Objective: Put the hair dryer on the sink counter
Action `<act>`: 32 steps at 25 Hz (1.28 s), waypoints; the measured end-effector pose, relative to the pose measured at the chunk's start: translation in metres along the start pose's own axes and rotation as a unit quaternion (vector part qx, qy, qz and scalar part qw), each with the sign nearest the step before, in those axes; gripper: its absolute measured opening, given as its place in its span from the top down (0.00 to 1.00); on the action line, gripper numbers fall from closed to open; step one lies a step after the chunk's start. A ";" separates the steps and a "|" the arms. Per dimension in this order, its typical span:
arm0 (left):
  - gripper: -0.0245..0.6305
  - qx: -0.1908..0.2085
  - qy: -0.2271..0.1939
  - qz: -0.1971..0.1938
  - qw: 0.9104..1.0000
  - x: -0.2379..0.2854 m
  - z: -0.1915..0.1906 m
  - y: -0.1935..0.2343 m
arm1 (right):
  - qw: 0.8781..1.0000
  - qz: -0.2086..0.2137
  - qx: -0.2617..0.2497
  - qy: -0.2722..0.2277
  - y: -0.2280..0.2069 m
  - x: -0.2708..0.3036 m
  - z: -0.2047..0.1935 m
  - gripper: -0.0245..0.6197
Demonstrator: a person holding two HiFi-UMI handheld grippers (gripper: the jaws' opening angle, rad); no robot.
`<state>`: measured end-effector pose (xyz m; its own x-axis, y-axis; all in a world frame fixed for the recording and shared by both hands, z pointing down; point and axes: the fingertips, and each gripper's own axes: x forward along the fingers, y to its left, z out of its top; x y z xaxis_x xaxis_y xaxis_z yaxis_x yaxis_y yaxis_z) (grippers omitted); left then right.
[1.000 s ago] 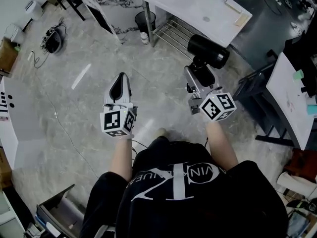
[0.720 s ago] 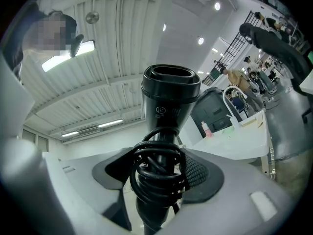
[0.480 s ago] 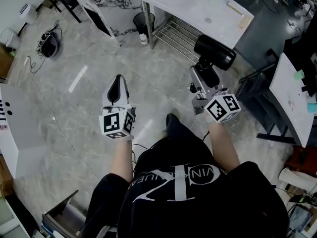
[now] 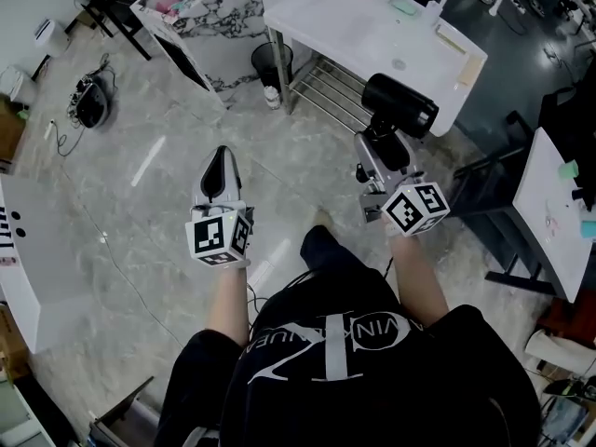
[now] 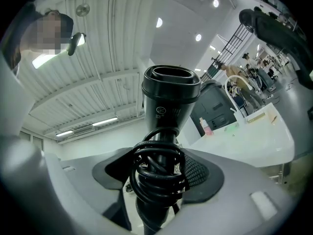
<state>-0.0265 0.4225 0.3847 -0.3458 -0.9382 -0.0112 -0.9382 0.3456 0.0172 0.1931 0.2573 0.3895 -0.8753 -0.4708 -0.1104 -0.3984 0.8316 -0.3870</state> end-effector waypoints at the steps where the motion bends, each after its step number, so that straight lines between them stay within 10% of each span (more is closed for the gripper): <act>1: 0.96 0.001 0.001 0.000 1.000 0.013 0.002 0.002 | 1.000 -0.001 0.001 0.001 -0.006 0.011 0.002 0.49; 32: 0.96 0.020 0.022 -0.083 0.996 0.279 -0.006 -0.031 | 0.996 -0.032 0.032 0.078 -0.152 0.174 0.010 0.48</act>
<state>-0.0938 0.1498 0.3865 -0.1861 -0.9820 0.0334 -0.9824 0.1854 -0.0220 0.1046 0.0459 0.4201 -0.8829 -0.4660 0.0586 -0.4407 0.7789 -0.4461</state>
